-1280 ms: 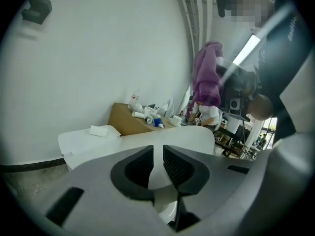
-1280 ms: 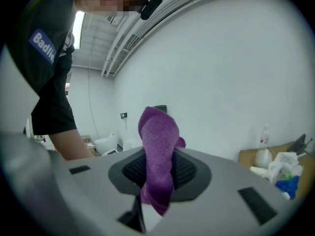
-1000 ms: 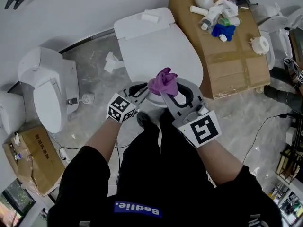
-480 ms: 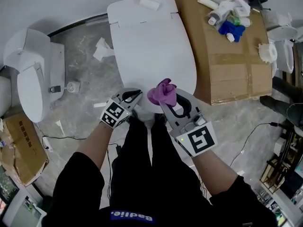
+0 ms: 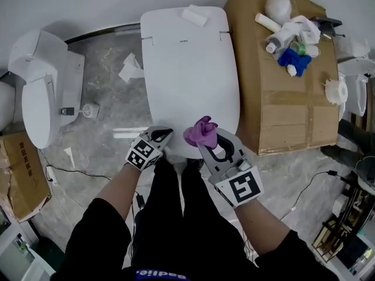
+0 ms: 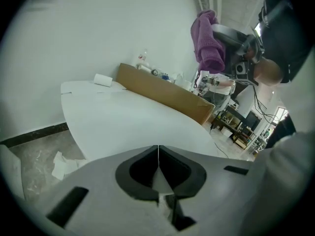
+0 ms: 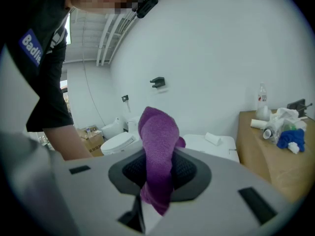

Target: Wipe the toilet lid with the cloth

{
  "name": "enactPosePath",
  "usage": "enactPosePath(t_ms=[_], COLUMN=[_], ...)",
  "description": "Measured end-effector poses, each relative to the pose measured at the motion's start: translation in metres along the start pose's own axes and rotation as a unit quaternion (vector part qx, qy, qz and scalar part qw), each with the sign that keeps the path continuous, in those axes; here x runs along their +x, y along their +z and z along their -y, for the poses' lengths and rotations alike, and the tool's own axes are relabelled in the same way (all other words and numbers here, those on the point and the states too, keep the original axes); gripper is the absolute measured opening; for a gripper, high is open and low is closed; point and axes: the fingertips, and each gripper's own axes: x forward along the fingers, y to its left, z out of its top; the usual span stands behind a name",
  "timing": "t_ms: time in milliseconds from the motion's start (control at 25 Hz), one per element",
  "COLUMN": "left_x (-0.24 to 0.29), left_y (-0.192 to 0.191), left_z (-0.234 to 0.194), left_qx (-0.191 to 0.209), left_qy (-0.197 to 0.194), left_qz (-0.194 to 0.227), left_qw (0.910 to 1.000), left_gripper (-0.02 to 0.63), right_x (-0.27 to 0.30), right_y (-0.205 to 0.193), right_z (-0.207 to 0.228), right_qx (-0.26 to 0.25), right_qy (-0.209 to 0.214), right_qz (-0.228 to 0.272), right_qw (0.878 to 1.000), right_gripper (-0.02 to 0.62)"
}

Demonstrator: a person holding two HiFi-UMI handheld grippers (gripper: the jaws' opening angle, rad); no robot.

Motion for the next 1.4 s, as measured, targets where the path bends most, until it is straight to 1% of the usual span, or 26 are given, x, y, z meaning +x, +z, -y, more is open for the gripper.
enactPosePath(t_ms=[80,160,240,320,400,480,560,720,840,960,1080,1200,1280,1400], left_x=[-0.009,-0.024,-0.042,-0.06,-0.075,-0.089,-0.1,-0.115,-0.126,-0.131,-0.134,-0.135,-0.136,-0.137], left_y=[0.013,0.035,0.062,0.09,0.109,0.123,0.129,0.137,0.143,0.15,0.15,0.145,0.141,0.137], left_z=[0.001,0.003,0.003,0.001,-0.004,-0.014,-0.031,-0.074,-0.102,-0.133,-0.163,-0.191,-0.203,-0.21], left_qx=[-0.011,-0.026,-0.038,-0.04,-0.041,-0.044,-0.038,-0.018,-0.008,0.004,-0.012,-0.044,-0.06,-0.065], left_qy=[0.01,0.025,0.046,0.062,0.069,0.074,0.077,0.073,0.064,0.066,0.083,0.112,0.127,0.137], left_qz=[0.015,0.046,0.081,0.114,0.141,0.166,0.183,0.196,0.202,0.212,0.221,0.23,0.236,0.235], left_qw=[0.9998,0.9983,0.9949,0.9907,0.9867,0.9824,0.9794,0.9777,0.9774,0.9751,0.9716,0.9657,0.9616,0.9602], left_gripper=[0.018,0.02,0.018,0.018,0.018,0.018,0.018,0.018,0.018,0.018,0.018,0.018,0.018,0.018], right_x=[0.0,0.0,0.005,0.014,0.03,0.05,0.075,0.129,0.174,0.224,0.275,0.321,0.344,0.367], right_y=[0.003,0.008,0.017,0.027,0.034,0.036,0.034,0.023,0.008,-0.008,-0.033,-0.063,-0.081,-0.097], right_z=[0.002,0.004,0.006,0.01,0.013,0.016,0.02,0.027,0.03,0.041,0.05,0.059,0.067,0.081], right_qx=[-0.001,-0.001,-0.001,-0.004,-0.008,-0.01,-0.015,-0.014,-0.015,-0.015,-0.021,-0.053,-0.075,-0.102], right_qy=[0.005,0.01,0.015,0.017,0.018,0.015,0.008,-0.016,-0.027,-0.037,-0.027,-0.007,-0.002,-0.009], right_qz=[-0.001,-0.002,-0.001,0.002,0.002,-0.002,-0.009,-0.028,-0.046,-0.057,-0.075,-0.109,-0.136,-0.164], right_qw=[1.0,1.0,1.0,1.0,1.0,1.0,1.0,0.999,0.998,0.998,0.997,0.993,0.988,0.981], right_gripper=[0.095,0.095,0.095,0.095,0.095,0.095,0.095,0.095,0.095,0.095,0.095,0.095,0.095,0.095])
